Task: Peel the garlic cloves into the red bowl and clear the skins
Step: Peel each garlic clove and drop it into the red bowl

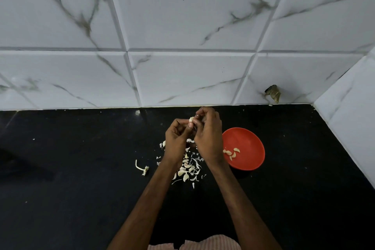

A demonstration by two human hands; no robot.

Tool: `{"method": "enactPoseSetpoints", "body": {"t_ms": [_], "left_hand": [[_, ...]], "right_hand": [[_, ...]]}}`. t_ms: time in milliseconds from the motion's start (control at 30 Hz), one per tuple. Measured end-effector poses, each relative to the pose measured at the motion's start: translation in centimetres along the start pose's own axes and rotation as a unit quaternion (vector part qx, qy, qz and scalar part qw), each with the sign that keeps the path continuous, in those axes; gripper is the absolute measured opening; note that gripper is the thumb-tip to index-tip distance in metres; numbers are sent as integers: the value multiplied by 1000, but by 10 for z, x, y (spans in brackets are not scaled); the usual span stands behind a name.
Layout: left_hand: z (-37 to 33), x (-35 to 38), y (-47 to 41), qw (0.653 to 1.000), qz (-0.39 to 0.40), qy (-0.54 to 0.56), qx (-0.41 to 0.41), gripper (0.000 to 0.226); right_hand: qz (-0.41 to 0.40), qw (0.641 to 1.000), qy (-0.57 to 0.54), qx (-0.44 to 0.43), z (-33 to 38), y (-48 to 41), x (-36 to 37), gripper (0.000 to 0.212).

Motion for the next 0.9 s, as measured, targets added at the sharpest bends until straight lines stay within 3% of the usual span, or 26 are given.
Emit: {"method": "enactPoseSetpoints", "body": {"t_ms": [67,200,367,500,667,900], "left_hand": [[1,0,0,1000,-11,-1,-7,24],[2,-1,2,999,-33,2,-12,20],[11,-1,3,991,-81,88,-59,13],[13,-2,0,985,-65,136,-79,20],[10,-9,-2,988,-75,109,-74,15],[1,-9,-4,997,-57,42,-26,12]], "right_hand": [[-4,1000,22,-13,1,2,3,38],[-13,1000,10,-19,4,6,4,18],[25,999,-30,-11,2,11,11,19],[43,996,-66,29,-9,15,11,19],[14,999,-39,24,-16,4,-2,17],[80,990,-76,86,-14,-9,5,13]]}}
Point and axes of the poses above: each hand's wrist, its own y-axis away from the middle knuckle, its own x-axis out of the palm, z = x × y, the point moved 8 cm from there along -y, towards the middle knuckle, and after that the axes turned 15 degrees about x, right-handed, at the moved point
